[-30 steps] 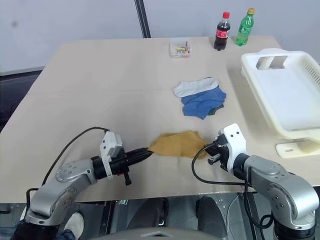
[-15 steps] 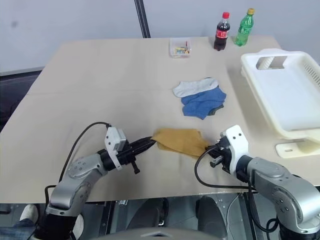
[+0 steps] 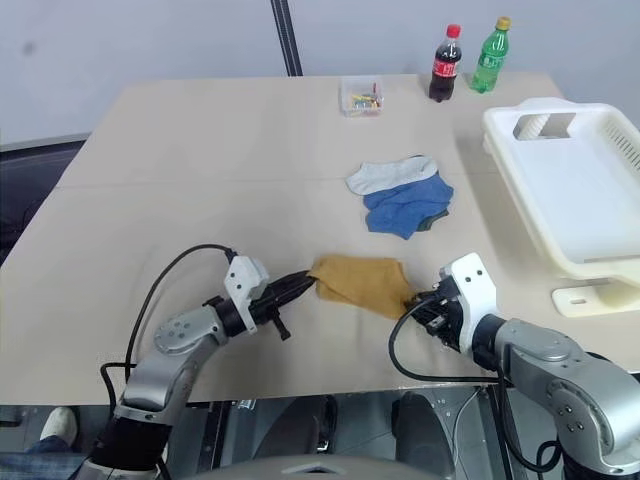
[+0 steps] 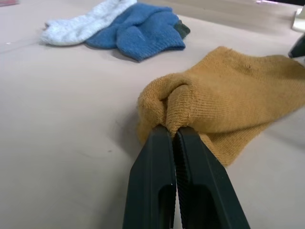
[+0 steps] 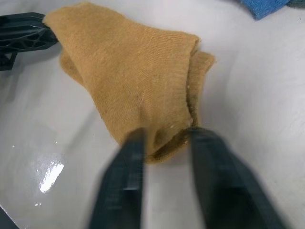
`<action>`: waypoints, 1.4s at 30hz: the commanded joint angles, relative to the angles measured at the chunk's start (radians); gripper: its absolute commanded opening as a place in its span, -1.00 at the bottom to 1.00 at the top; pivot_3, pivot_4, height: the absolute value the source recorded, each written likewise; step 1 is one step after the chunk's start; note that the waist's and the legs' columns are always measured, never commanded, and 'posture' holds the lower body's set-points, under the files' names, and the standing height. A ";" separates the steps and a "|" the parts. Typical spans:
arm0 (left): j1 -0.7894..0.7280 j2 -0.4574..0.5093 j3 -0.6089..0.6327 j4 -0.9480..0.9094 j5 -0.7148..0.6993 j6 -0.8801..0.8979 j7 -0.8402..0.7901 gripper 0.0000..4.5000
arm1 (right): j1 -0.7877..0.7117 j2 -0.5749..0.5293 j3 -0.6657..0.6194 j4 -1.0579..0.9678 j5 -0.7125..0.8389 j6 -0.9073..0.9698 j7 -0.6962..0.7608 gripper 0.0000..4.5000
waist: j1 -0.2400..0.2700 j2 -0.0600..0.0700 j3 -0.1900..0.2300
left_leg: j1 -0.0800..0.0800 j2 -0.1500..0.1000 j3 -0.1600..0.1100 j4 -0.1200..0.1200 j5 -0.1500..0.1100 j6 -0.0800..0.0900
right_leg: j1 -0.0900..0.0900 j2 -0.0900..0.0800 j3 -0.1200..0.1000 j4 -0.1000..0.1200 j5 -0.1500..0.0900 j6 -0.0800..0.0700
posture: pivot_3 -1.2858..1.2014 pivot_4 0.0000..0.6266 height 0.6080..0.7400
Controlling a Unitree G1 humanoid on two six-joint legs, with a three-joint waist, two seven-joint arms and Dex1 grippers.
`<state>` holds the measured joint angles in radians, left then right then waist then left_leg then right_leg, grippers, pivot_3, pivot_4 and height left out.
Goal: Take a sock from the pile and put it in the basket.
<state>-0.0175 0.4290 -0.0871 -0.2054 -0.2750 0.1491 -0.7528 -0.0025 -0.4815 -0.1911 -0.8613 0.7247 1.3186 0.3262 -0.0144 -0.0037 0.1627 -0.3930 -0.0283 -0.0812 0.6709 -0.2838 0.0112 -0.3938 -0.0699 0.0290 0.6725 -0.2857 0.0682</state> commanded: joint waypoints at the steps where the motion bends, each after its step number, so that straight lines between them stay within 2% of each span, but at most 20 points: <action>1: 0.017 0.014 -0.007 -0.037 -0.014 0.010 -0.021 -1.00 | -0.025 -0.028 -0.043 -0.020 0.001 -0.067 0.011 0.25 | -0.001 0.000 0.000 | 0.000 0.000 0.000 0.000 0.000 0.000 | 0.000 0.000 0.000 0.000 0.000 0.000 | 0.03 -0.52 1.00; 4: 0.030 0.019 -0.003 -0.047 -0.033 0.033 -0.030 -1.00 | -0.079 -0.024 -0.009 -0.008 -0.035 -0.181 0.016 0.25 | -0.004 0.000 0.000 | 0.000 0.000 0.001 0.000 0.000 0.000 | 0.000 0.000 0.000 0.000 0.000 0.000 | 0.03 -0.52 1.00; 8: 0.029 0.016 0.002 -0.049 -0.039 0.051 -0.023 -1.00 | -0.085 -0.038 0.188 0.027 -0.164 -0.331 0.018 0.25 | -0.002 0.000 0.000 | 0.000 0.000 -0.001 0.000 0.000 0.000 | 0.000 0.001 -0.001 0.000 0.000 0.000 | 0.03 -0.52 1.00; 12: 0.025 0.004 0.004 -0.063 -0.078 0.119 -0.016 -1.00 | -0.091 -0.071 0.394 0.170 -0.376 -0.607 0.078 0.25 | -0.002 0.000 0.000 | 0.000 0.000 0.000 0.000 0.000 0.000 | 0.000 -0.001 0.000 0.000 0.000 0.000 | 0.03 -0.52 1.00; 15: 0.016 0.006 0.008 -0.071 -0.097 0.152 -0.015 -1.00 | -0.124 -0.049 0.463 0.268 -0.444 -0.696 0.094 0.25 | -0.003 -0.001 -0.001 | 0.000 -0.001 0.000 0.001 0.001 -0.001 | 0.000 0.000 0.000 0.000 0.000 0.000 | 0.03 -0.52 1.00; 18: 0.013 0.005 0.009 -0.082 -0.104 0.151 -0.017 -0.55 | -0.152 -0.032 0.496 0.332 -0.483 -0.732 0.115 0.29 | -0.003 -0.001 -0.001 | 0.000 0.000 0.000 0.001 0.002 -0.004 | 0.000 0.000 0.000 0.000 0.000 0.000 | 0.03 -0.52 1.00; 20: 0.014 0.005 0.008 -0.087 -0.095 0.136 -0.016 -0.16 | -0.164 -0.030 0.510 0.367 -0.504 -0.750 0.133 0.29 | -0.002 -0.001 -0.001 | 0.000 0.001 0.000 0.001 0.002 -0.004 | 0.000 0.000 0.000 0.000 0.000 0.000 | 0.03 -0.52 1.00; 22: 0.013 -0.010 0.029 -0.097 -0.109 0.136 0.006 0.31 | -0.171 -0.045 0.531 0.405 -0.534 -0.734 0.149 0.29 | 0.000 -0.001 -0.001 | 0.000 0.001 0.000 0.001 0.002 -0.004 | 0.000 0.000 0.000 0.000 0.000 0.000 | 0.03 -0.52 1.00; 24: 0.015 -0.022 0.077 -0.123 -0.186 0.170 0.008 0.71 | -0.173 -0.060 0.546 0.437 -0.564 -0.737 0.166 0.29 | 0.000 -0.001 -0.001 | 0.000 0.001 0.000 0.001 0.002 -0.004 | 0.000 -0.001 0.000 0.000 0.000 0.000 | 0.03 -0.52 1.00; 30: 0.013 0.023 0.195 -0.103 -0.297 0.279 0.016 0.71 | -0.170 -0.066 0.544 0.479 -0.608 -0.743 0.185 0.29 | 0.000 -0.002 -0.003 | 0.001 0.002 0.000 0.001 0.002 -0.004 | 0.001 0.000 0.000 0.000 0.000 0.000 | 0.03 -0.52 1.00; 33: 0.031 0.044 0.182 -0.100 -0.302 0.305 -0.008 0.71 | -0.170 -0.061 0.542 0.482 -0.620 -0.751 0.190 0.29 | 0.000 -0.003 -0.004 | 0.003 0.001 0.000 0.001 0.002 -0.004 | 0.003 -0.001 0.000 -0.001 0.000 0.000 | 0.03 -0.52 1.00; 39: 0.014 0.081 0.099 -0.078 -0.277 0.504 0.050 0.71 | -0.170 -0.041 0.539 0.484 -0.633 -0.746 0.188 0.29 | 0.002 -0.003 -0.006 | 0.014 0.002 -0.003 -0.001 0.000 0.000 | 0.016 0.000 -0.003 -0.004 0.000 0.000 | 0.03 -0.52 1.00; 42: -0.029 0.098 0.046 -0.053 -0.193 0.483 0.066 0.71 | -0.168 -0.029 0.541 0.468 -0.631 -0.735 0.185 0.29 | 0.002 0.000 -0.012 | 0.015 0.001 -0.003 -0.001 0.000 0.000 | 0.017 0.000 -0.003 -0.004 0.000 0.000 | 0.03 -0.52 1.00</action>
<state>-0.0493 0.5166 0.0045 -0.2849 -0.5118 0.6280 -0.6934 -0.1809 -0.5092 0.3457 -0.3942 0.1105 0.5641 0.5145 -0.0125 -0.0037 0.1506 -0.3776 -0.0270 -0.0844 0.6699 -0.2840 0.0112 -0.3769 -0.0702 0.0261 0.6684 -0.2858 0.0683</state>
